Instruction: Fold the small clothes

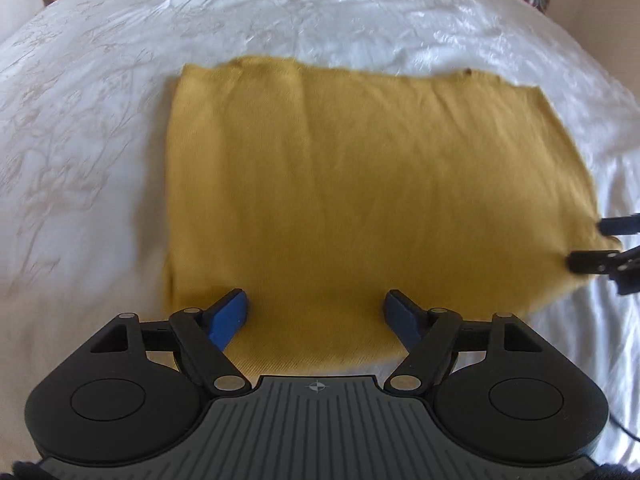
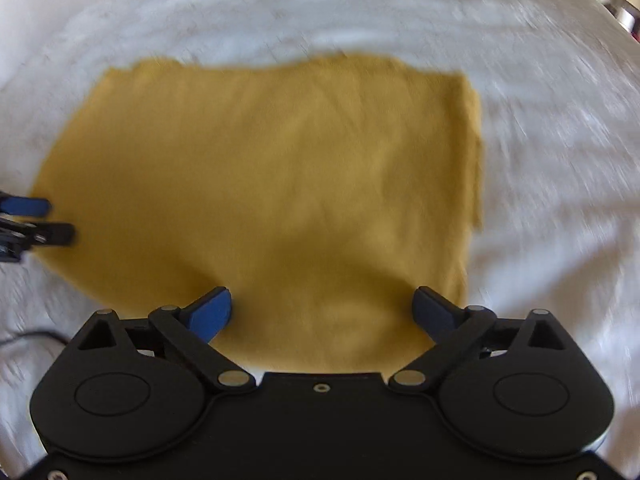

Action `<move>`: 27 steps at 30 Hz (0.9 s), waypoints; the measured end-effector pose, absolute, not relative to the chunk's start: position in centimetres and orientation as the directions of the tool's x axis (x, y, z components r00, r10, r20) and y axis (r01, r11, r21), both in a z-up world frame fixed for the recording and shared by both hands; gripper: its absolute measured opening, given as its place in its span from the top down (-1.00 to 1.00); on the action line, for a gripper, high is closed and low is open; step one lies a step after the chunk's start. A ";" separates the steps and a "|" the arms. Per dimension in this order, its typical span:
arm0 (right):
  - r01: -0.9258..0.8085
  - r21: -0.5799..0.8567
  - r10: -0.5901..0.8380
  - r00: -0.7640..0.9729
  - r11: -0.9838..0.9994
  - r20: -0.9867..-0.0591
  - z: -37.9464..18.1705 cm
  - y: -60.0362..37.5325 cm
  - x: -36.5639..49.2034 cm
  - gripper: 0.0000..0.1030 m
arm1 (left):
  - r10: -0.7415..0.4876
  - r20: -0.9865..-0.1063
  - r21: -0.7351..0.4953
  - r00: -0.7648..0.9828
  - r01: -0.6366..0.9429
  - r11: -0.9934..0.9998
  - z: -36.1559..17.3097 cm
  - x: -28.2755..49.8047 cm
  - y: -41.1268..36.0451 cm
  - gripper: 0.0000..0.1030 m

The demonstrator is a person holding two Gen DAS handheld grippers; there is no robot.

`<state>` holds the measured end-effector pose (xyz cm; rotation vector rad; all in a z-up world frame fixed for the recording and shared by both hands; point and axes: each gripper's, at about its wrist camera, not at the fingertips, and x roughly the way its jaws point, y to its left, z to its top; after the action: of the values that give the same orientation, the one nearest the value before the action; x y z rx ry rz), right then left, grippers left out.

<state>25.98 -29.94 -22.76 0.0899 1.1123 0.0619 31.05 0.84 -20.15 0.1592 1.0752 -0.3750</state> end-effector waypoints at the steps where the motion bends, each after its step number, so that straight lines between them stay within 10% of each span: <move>1: 0.052 0.115 0.082 0.422 0.992 -0.903 -23.3 -31.0 25.4 -0.98 | -0.219 -0.882 -0.058 0.417 0.364 0.930 -20.3 30.8 1.5 -0.47; 11: 0.164 0.196 0.110 0.423 0.967 -0.899 -24.3 -33.8 23.8 -1.00 | -0.257 -0.912 -0.153 0.320 0.316 0.936 -21.3 32.3 2.0 -1.00; 23: 0.098 0.176 0.103 0.507 0.980 -0.855 -24.4 -33.4 21.5 -1.00 | -0.112 -0.953 -0.020 0.282 0.311 0.950 -21.7 32.9 -1.1 -0.99; 27: 0.091 0.200 0.126 0.515 0.976 -0.848 -24.5 -33.7 21.4 -1.00 | -0.087 -0.946 0.005 0.312 0.283 0.959 -20.0 32.3 -1.6 -0.58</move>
<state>21.38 -33.69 -24.51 0.2310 1.0322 0.0217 32.29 -1.58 -20.04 0.1817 1.2314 -0.2459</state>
